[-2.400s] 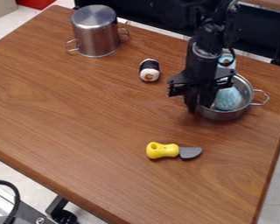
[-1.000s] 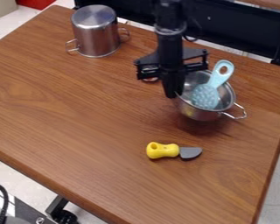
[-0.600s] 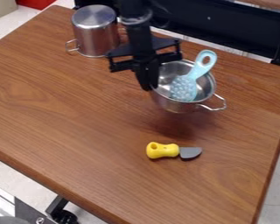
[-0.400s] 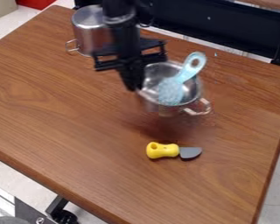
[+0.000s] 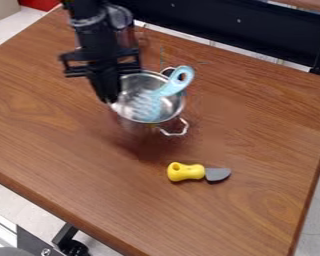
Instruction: Moved the silver pot to the middle bottom of the table
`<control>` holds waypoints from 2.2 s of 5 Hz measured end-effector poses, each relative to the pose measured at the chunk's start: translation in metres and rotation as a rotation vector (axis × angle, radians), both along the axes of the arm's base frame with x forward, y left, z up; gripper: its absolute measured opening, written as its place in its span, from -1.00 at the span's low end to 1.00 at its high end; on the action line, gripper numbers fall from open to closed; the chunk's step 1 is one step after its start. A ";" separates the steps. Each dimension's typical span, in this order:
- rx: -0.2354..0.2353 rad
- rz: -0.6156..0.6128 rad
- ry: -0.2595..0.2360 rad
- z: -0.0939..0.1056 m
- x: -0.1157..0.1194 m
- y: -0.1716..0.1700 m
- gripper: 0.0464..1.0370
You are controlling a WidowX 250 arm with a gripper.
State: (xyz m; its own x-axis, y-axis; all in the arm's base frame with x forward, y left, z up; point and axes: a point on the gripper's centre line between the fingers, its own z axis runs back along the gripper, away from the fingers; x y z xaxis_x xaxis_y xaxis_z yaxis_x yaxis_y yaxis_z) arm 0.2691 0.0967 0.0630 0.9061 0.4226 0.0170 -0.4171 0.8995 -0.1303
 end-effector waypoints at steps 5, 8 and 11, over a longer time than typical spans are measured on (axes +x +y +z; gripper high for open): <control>0.065 -0.176 -0.006 -0.037 -0.039 0.061 -0.98; 0.144 -0.167 0.005 -0.051 -0.042 0.054 -0.91; 0.136 -0.151 0.071 -0.042 -0.040 0.051 0.59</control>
State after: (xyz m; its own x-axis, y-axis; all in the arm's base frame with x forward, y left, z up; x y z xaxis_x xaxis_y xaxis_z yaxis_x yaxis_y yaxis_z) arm 0.2290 0.1480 0.0213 0.9600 0.2801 -0.0012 -0.2800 0.9598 0.0218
